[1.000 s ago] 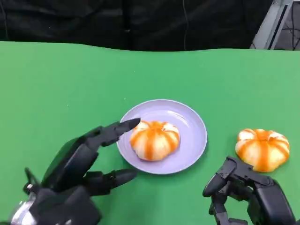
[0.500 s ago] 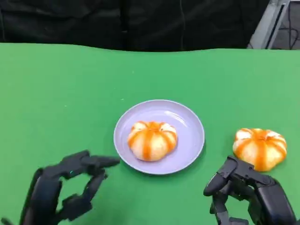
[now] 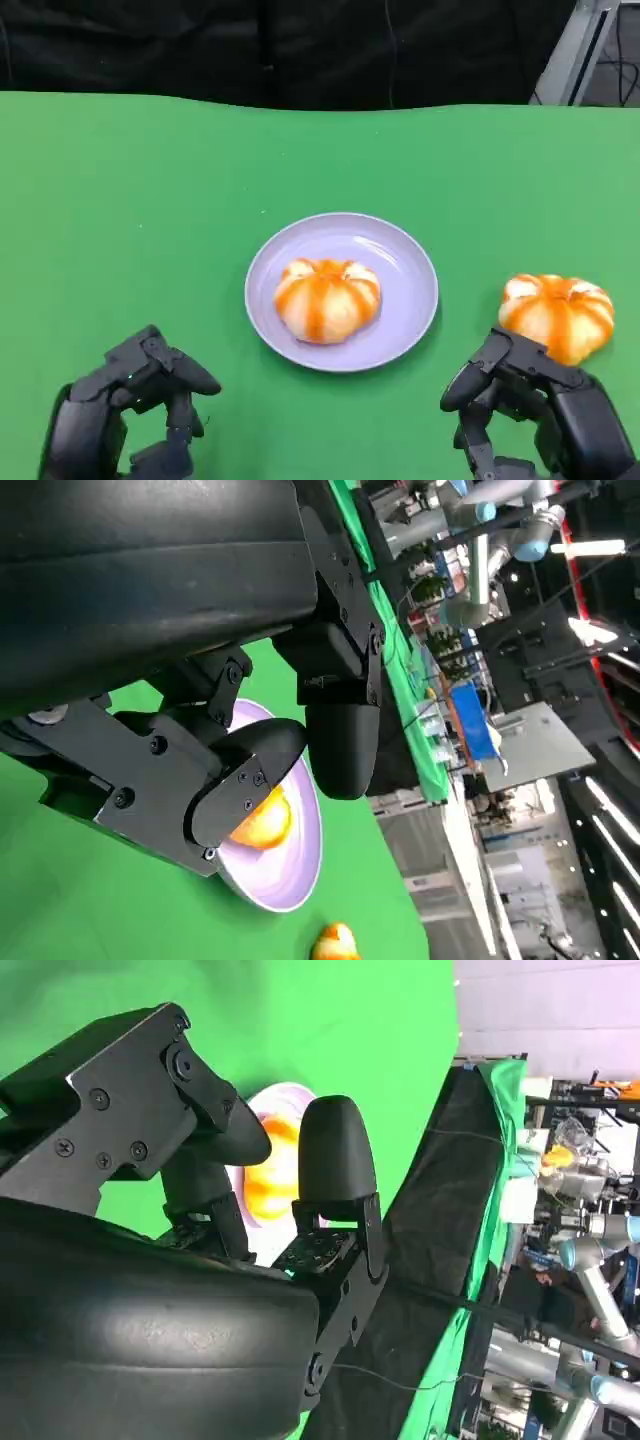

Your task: Grasp the bread from the table and place it into the plate.

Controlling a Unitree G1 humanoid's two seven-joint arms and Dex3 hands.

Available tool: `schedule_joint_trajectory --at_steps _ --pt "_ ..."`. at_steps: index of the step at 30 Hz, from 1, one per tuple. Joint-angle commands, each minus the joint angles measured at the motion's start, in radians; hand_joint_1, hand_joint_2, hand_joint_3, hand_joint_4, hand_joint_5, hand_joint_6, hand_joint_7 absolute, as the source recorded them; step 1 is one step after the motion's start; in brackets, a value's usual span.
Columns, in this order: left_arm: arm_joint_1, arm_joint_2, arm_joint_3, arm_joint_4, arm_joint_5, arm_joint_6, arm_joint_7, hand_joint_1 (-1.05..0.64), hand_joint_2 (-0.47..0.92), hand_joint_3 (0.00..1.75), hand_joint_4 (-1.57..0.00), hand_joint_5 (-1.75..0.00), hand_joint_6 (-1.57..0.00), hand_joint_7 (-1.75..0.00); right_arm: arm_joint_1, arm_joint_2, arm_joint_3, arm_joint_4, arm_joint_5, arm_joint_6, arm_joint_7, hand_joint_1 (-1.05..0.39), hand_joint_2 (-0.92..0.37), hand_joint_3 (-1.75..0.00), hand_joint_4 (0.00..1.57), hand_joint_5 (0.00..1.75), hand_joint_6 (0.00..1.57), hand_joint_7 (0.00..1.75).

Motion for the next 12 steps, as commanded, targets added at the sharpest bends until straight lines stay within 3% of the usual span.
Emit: schedule_joint_trajectory --at_steps 1,12 --pt "-0.005 0.001 0.014 0.010 -0.006 -0.001 -0.011 -0.15 0.54 1.16 -0.84 -1.75 -0.77 -1.57 0.002 -0.009 -0.011 0.006 0.013 -0.022 0.001 0.03 -0.41 -1.33 0.70 1.67 0.71 1.43" --pt "-0.024 -0.010 0.008 0.066 -0.012 -0.057 -0.035 -0.15 0.50 1.21 -0.84 -1.75 -0.77 -1.56 0.015 -0.022 -0.021 0.011 0.021 -0.045 0.012 0.03 -0.43 -1.31 0.70 1.67 0.71 1.41"
